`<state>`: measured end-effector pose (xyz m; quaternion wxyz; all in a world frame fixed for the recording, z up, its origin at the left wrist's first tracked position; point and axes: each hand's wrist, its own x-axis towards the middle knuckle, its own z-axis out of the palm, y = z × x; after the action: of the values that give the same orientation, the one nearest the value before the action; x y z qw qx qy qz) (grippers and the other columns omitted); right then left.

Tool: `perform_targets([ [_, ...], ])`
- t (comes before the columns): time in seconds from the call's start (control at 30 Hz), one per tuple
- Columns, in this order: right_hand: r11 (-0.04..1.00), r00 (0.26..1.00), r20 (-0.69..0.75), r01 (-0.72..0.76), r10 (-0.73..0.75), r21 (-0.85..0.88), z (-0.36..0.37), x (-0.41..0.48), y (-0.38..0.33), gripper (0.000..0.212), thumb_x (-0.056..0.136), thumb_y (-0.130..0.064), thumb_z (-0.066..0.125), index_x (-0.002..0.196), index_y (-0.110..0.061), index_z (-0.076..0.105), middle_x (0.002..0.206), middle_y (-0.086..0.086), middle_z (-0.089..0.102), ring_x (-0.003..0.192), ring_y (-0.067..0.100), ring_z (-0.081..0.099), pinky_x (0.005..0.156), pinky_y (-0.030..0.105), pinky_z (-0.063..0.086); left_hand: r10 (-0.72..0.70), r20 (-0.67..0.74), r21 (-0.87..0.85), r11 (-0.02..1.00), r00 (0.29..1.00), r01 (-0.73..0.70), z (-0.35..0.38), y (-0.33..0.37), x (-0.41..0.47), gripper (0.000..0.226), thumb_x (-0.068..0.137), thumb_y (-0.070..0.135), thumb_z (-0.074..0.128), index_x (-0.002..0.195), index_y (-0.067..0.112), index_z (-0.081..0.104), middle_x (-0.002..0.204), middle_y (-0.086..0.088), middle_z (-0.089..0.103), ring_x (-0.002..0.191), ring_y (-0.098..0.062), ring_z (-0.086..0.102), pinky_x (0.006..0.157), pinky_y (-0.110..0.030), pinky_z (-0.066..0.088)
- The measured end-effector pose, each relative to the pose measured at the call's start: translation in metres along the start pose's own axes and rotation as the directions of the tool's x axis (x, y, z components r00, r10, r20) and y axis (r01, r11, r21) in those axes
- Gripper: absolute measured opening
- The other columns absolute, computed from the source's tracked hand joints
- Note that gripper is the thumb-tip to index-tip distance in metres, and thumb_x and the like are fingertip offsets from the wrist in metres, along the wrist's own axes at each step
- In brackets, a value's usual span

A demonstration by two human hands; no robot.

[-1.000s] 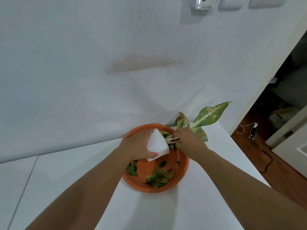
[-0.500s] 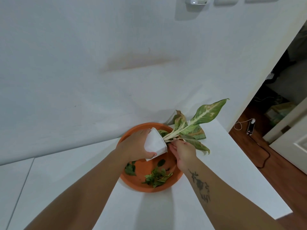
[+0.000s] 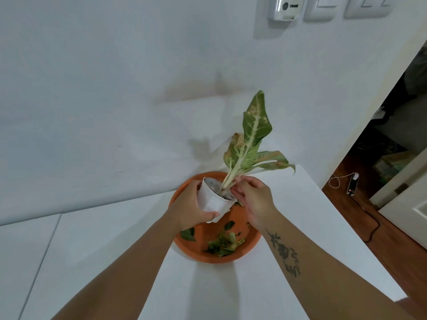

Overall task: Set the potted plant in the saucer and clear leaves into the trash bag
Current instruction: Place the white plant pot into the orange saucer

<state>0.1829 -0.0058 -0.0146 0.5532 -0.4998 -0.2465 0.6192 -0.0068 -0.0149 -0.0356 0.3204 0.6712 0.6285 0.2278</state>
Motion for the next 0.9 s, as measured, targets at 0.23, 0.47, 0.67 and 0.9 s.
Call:
perform_targets([
  [0.23,0.923,0.977,0.147,0.193,-0.152,-0.334,0.010,-0.009,0.000,0.012,0.074,-0.030,0.072,0.084,-0.023,0.075,0.089,0.001,0.077,0.090,0.022,0.073,0.085,0.038,0.059,-0.046,-0.067,-0.148,0.988,0.997,0.035,0.009,-0.013,-0.008,0.101,0.041,0.053,0.089,0.127,0.033,0.040,0.115,0.026,0.054,0.105,0.002,0.054,0.084,-0.017,0.050],
  [0.47,0.880,0.970,0.153,0.236,-0.189,-0.413,0.013,-0.020,0.006,0.012,0.075,-0.033,0.069,0.085,-0.034,0.075,0.083,-0.007,0.077,0.083,0.016,0.073,0.090,0.044,0.057,-0.110,-0.063,-0.222,0.970,0.992,0.094,0.024,-0.017,-0.012,0.092,0.045,0.057,0.086,0.116,0.036,0.032,0.104,0.026,0.055,0.095,0.001,0.059,0.073,-0.013,0.045],
  [0.67,0.864,0.969,0.109,0.247,-0.221,-0.439,0.007,-0.027,0.010,0.008,0.078,-0.027,0.072,0.084,-0.031,0.076,0.084,-0.005,0.077,0.085,0.020,0.072,0.090,0.046,0.056,-0.087,-0.085,-0.263,0.963,0.993,0.062,0.028,-0.020,-0.017,0.098,0.042,0.061,0.087,0.121,0.037,0.035,0.103,0.032,0.054,0.094,0.015,0.054,0.070,-0.008,0.041],
  [0.9,0.771,0.947,0.051,0.289,-0.317,-0.567,0.000,-0.030,0.016,0.008,0.082,-0.023,0.069,0.084,-0.016,0.071,0.087,0.001,0.074,0.088,0.021,0.068,0.083,0.040,0.057,-0.105,-0.134,-0.336,0.940,0.985,0.055,0.031,-0.014,-0.026,0.094,0.042,0.062,0.087,0.122,0.034,0.044,0.110,0.025,0.059,0.099,0.003,0.061,0.066,-0.004,0.046],
])
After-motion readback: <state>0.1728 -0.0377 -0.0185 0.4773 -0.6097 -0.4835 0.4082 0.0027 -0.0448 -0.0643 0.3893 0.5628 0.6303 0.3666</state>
